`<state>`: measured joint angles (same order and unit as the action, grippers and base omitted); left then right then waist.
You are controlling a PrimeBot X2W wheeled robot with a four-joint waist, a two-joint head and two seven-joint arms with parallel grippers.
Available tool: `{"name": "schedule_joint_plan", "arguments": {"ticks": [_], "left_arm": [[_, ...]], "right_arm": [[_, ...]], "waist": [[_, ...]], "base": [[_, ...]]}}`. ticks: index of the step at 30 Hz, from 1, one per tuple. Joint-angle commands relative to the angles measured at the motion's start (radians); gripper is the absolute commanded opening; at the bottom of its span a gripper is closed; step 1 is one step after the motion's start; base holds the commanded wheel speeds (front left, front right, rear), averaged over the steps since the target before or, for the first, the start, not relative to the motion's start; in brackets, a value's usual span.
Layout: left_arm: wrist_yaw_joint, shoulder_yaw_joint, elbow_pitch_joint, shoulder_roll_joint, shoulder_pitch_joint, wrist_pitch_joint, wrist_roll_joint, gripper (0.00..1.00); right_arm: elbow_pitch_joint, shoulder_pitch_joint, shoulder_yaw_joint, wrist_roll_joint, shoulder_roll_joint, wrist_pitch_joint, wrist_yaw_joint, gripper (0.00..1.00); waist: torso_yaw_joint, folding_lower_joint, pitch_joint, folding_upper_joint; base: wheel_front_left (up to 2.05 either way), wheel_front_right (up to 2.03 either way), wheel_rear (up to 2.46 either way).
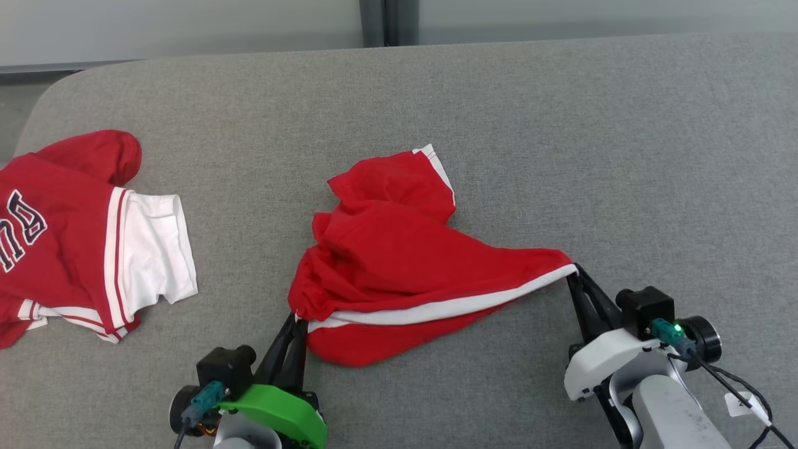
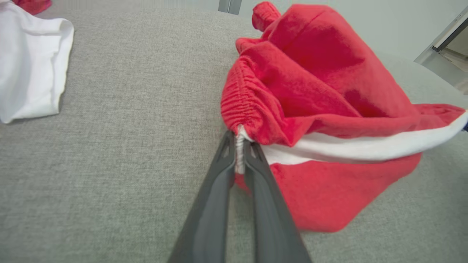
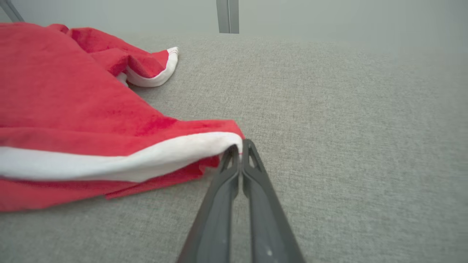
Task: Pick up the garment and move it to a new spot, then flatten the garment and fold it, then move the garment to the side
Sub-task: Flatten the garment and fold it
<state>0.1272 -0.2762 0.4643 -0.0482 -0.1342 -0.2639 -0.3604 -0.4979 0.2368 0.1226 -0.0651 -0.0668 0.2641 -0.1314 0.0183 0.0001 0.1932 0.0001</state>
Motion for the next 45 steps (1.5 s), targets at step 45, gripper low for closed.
{"name": "schedule_joint_plan", "arguments": {"ticks": [45], "left_arm": [[-0.040,-0.066,0.265,-0.171,-1.253,0.014,0.152,0.00]], "right_arm": [[-0.064,1.095,-0.033,0.100,-0.224,0.000,0.002,0.00]], "waist": [[-0.057,-0.0001,0.334,-0.0001]], "base": [[0.00,0.00,0.00]]}}
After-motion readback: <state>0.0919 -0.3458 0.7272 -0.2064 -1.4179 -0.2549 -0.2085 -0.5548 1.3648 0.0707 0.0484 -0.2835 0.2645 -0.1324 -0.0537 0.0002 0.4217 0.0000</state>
